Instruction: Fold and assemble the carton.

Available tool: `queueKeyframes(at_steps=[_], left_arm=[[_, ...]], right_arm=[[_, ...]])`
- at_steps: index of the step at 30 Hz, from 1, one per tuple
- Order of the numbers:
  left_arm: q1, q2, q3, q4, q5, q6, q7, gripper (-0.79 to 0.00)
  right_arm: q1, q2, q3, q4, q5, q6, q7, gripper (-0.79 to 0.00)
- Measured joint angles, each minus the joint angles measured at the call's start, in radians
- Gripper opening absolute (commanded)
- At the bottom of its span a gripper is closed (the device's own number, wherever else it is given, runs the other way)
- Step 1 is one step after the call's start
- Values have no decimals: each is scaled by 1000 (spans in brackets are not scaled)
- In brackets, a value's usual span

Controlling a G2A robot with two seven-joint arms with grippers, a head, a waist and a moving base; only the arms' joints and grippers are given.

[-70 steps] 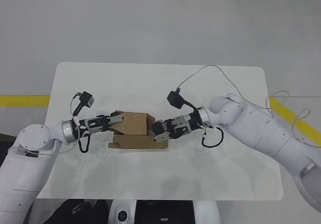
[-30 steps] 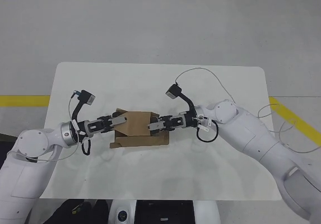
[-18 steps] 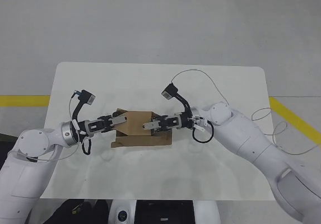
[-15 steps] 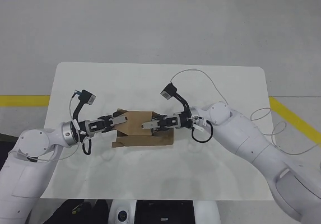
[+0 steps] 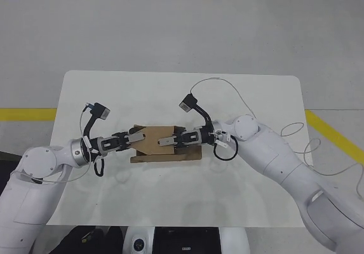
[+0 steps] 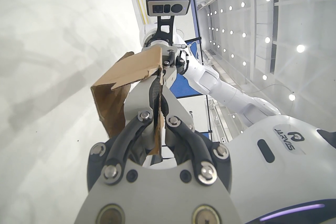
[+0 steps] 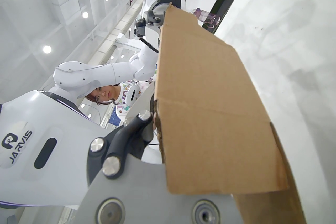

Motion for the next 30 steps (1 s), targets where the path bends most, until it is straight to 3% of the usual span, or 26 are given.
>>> queueKeyframes(at_steps=[1, 9, 18, 30], left_arm=[[0, 0, 0, -1, -3, 1, -2, 0], [1, -1, -11, -8, -73, 15, -14, 0], [-6, -5, -32, -29, -272, 76, -68, 0], [-36, -19, 37, -44, -295, 97, -82, 0]], right_arm=[[-1, -1, 4, 3, -4, 2, 2, -785], [-3, -7, 26, 25, -49, 6, 6, -785], [0, -17, 40, 46, -111, -3, -3, -785], [1, -25, 65, 28, -134, -5, -5, -785]])
